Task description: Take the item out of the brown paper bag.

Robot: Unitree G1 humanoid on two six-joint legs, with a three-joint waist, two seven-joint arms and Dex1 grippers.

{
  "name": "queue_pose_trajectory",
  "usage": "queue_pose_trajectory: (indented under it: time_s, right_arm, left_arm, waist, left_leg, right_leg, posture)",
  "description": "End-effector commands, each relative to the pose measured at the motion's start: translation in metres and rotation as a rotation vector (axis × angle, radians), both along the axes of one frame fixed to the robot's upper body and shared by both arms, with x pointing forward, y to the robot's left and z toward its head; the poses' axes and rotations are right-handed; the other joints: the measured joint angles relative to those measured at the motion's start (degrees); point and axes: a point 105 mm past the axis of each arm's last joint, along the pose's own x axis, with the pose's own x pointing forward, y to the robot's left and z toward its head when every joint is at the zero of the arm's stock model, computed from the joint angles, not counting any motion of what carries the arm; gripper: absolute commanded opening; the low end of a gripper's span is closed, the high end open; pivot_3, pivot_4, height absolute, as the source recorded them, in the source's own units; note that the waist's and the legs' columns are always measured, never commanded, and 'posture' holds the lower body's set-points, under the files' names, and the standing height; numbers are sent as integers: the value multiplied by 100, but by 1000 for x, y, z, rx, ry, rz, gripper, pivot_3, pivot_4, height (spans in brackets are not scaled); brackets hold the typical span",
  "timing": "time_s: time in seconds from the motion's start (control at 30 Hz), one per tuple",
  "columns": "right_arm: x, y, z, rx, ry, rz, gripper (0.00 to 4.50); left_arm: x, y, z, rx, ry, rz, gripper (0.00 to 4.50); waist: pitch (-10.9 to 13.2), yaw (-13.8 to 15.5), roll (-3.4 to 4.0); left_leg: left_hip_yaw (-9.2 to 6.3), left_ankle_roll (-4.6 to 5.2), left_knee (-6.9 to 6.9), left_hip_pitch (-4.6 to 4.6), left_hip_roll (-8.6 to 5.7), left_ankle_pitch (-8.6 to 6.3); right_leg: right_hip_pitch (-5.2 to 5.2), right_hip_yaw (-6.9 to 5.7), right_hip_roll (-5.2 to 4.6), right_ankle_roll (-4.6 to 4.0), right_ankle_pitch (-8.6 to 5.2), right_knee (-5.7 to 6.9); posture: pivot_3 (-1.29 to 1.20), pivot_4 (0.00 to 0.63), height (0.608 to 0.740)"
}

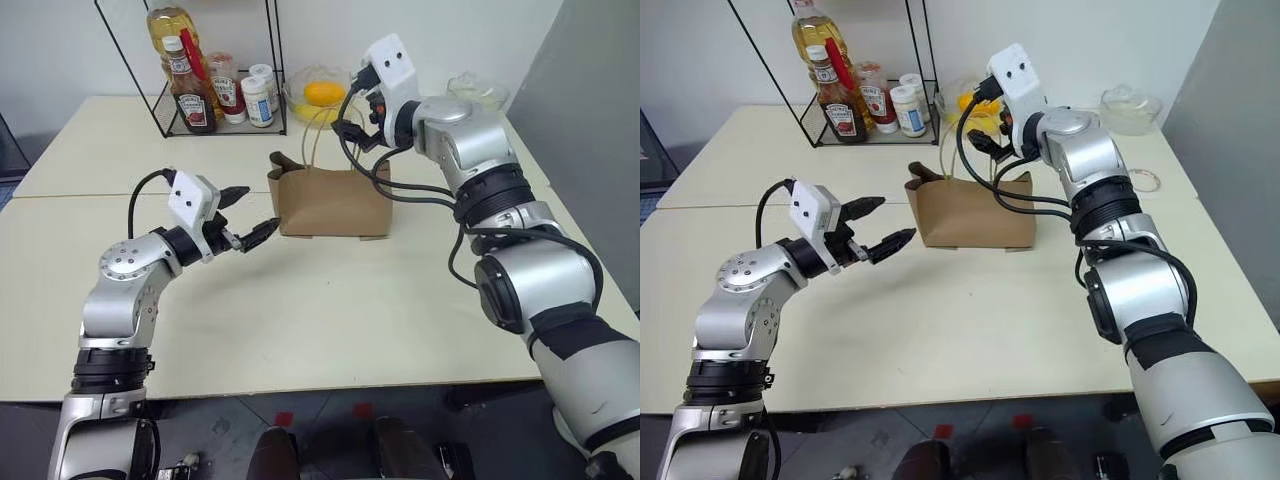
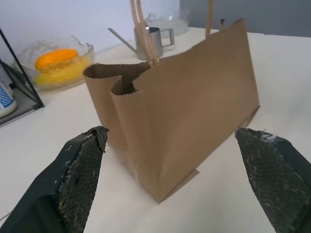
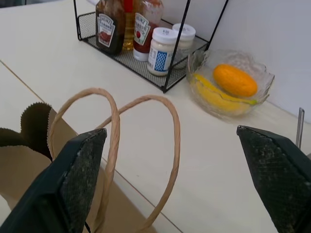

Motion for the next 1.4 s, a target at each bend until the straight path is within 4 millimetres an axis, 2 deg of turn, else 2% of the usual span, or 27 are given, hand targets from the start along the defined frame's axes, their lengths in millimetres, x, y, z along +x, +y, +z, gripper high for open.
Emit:
queue_pose_trajectory:
  time_s: [0.03,0.37,0.83,1.23,1.4]
  right_arm:
    - [-7,14,29,5,-79,52,3702]
    - [-14,36,37,10,-89,117,39]
    - [-32,60,70,-12,-329,246,39]
    - [-42,75,74,-22,-365,307,39]
    - [-52,84,74,-19,-370,394,39]
  left_arm:
    - [-6,8,6,24,-32,5,4500]
    - [-19,26,-14,80,38,37,4500]
    - [-34,54,-37,112,130,78,4500]
    - [-37,53,-38,114,140,72,4500]
    - [-39,49,-39,112,138,65,4500]
  waist:
    - [1,-16,2]
    - [7,-18,8]
    - [21,-28,20]
    - [27,-27,21]
    - [28,-27,23]
  left_leg:
    - [0,0,0,0,0,0]
    - [-1,2,-1,0,1,-1]
    - [1,4,-2,0,1,-3]
    - [0,3,-2,-1,1,-2]
    - [0,3,-2,-1,1,-2]
  right_leg:
    - [0,0,0,0,0,0]
    - [-1,-3,-1,-1,0,0]
    - [-3,-4,-2,-2,-1,1]
    - [-4,-6,-3,-2,-1,2]
    - [-4,-7,-3,-3,-1,3]
  posture:
    - [0,150,740]
    - [0,150,740]
    - [0,150,740]
    - [0,150,740]
    - [0,150,740]
